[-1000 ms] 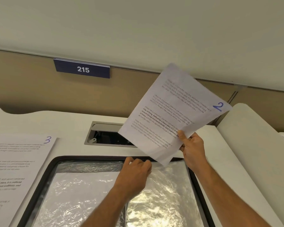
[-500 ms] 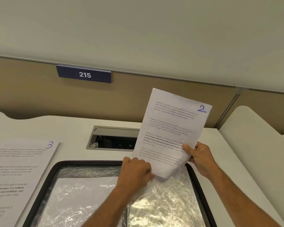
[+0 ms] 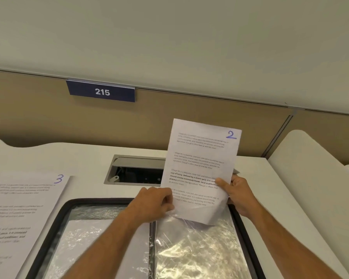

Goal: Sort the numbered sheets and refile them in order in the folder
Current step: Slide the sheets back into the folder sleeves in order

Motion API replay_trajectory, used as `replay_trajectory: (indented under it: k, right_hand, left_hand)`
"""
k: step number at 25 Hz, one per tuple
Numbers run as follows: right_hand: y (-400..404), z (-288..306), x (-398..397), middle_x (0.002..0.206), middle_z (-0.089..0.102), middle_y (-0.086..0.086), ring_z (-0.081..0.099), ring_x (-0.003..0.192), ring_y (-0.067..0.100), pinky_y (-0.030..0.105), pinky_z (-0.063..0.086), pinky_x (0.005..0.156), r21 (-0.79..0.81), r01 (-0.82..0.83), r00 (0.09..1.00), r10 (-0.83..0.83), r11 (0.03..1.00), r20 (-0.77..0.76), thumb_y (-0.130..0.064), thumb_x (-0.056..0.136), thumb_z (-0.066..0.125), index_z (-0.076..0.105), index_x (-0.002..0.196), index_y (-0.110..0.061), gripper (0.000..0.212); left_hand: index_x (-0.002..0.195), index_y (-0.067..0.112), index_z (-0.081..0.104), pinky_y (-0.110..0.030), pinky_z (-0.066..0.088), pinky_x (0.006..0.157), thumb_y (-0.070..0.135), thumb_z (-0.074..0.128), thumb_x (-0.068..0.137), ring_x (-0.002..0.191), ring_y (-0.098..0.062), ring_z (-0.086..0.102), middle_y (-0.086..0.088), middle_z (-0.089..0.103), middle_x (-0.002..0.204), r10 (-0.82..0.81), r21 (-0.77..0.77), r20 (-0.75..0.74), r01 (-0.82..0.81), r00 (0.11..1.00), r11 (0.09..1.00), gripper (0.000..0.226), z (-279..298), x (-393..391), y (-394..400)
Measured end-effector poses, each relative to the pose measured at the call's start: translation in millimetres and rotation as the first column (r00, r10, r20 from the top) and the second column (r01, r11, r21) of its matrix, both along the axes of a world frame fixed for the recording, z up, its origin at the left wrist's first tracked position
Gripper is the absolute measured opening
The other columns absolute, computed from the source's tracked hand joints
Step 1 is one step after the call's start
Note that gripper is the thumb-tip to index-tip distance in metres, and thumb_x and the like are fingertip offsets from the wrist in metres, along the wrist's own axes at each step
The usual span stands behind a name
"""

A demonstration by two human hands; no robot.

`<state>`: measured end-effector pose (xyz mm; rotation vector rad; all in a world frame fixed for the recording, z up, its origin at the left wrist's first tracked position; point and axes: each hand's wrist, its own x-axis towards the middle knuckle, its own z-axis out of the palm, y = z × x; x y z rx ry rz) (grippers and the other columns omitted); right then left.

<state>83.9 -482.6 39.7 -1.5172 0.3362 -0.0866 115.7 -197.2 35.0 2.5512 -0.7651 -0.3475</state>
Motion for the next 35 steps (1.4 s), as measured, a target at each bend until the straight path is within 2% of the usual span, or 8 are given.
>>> replay_trajectory:
  k: [4,12,15,19,24,29,33,35]
  right_hand:
    - [11,1,1,0.117,0.074,0.007,0.072,0.106,0.028,0.045,0.061,0.083,-0.035,-0.17,0.985,0.168,0.985,-0.046,-0.048,0.054,0.095,0.068,0.124,-0.01,0.084]
    - [-14,28,3,0.118,0.074,0.002,0.072,0.106,0.022,0.04,0.061,0.085,-0.201,-0.336,0.942,0.322,0.92,-0.099,0.007,0.083,0.074,0.063,0.117,-0.025,0.047]
    - [-20,25,0,0.119,0.073,0.006,0.071,0.106,0.025,0.038,0.061,0.083,-0.179,-0.349,0.936,0.334,0.92,-0.107,0.003,0.082,0.075,0.064,0.122,-0.016,0.046]
    - [-19,5,-2,0.124,0.071,0.007,0.069,0.113,0.028,0.047,0.055,0.097,-0.154,-0.432,0.892,0.395,0.889,-0.219,-0.032,0.064,0.093,0.065,0.129,-0.009,0.074]
    - [-19,4,0,0.115,0.075,0.002,0.071,0.106,0.023,0.044,0.058,0.094,-0.282,-0.634,0.724,0.425,0.72,-0.543,-0.016,0.087,0.077,0.068,0.119,-0.015,0.033]
    - [-4,5,-2,0.106,0.077,0.002,0.073,0.098,0.023,0.034,0.058,0.082,-0.348,-0.297,0.903,0.142,0.889,-0.406,-0.027,0.099,0.062,0.071,0.108,-0.011,0.021]
    - [-14,16,-8,0.11,0.072,0.003,0.065,0.091,0.019,0.024,0.049,0.07,-0.484,-0.614,0.697,0.14,0.624,-0.704,-0.031,0.093,0.069,0.069,0.112,-0.012,0.027]
    - [-9,22,-11,0.108,0.072,0.0,0.061,0.084,0.012,0.022,0.045,0.065,-0.491,-0.596,0.714,0.139,0.636,-0.687,-0.032,0.092,0.07,0.069,0.11,-0.017,0.023]
  left_hand:
    - [0.105,0.029,0.062,-0.035,0.047,0.103,0.038,0.063,0.096,0.095,-0.01,0.062,0.01,0.069,0.115,0.011,-0.035,0.019,-0.01,1.0,0.999,0.013,-2,-4,-2]
    - [0.101,0.033,0.066,-0.038,0.032,0.109,0.048,0.061,0.094,0.097,-0.007,0.052,0.014,0.066,0.104,0.013,0.018,0.123,-0.016,0.992,1.0,0.018,-7,-1,-2]
    - [0.1,0.032,0.062,-0.04,0.031,0.108,0.051,0.052,0.097,0.095,-0.008,0.049,0.012,0.064,0.108,-0.011,0.094,0.113,0.0,0.994,0.996,0.022,-8,2,-2]
    - [0.104,0.026,0.063,-0.039,0.04,0.107,0.042,0.053,0.1,0.101,-0.013,0.056,0.008,0.063,0.124,0.003,-0.042,0.056,0.0,0.998,0.999,0.019,-11,-1,-11]
    - [0.104,0.029,0.065,-0.037,0.045,0.101,0.041,0.056,0.099,0.099,-0.01,0.058,0.01,0.066,0.116,0.085,-0.116,0.121,-0.071,0.989,0.991,0.016,-17,-12,-19]
    - [0.122,0.034,0.058,-0.031,0.034,0.104,0.048,0.054,0.098,0.115,-0.008,0.048,0.017,0.058,0.128,0.19,-0.144,0.198,-0.163,0.962,0.976,0.028,-26,-26,-15]
    - [0.134,0.036,0.049,-0.032,0.024,0.113,0.059,0.047,0.097,0.129,-0.007,0.041,0.019,0.048,0.139,0.245,-0.119,0.233,-0.222,0.941,0.968,0.043,-35,-38,8]
    - [0.135,0.035,0.05,-0.037,0.024,0.116,0.069,0.034,0.095,0.133,-0.01,0.044,0.015,0.051,0.141,0.282,-0.102,0.285,-0.264,0.916,0.959,0.056,-43,-45,24]
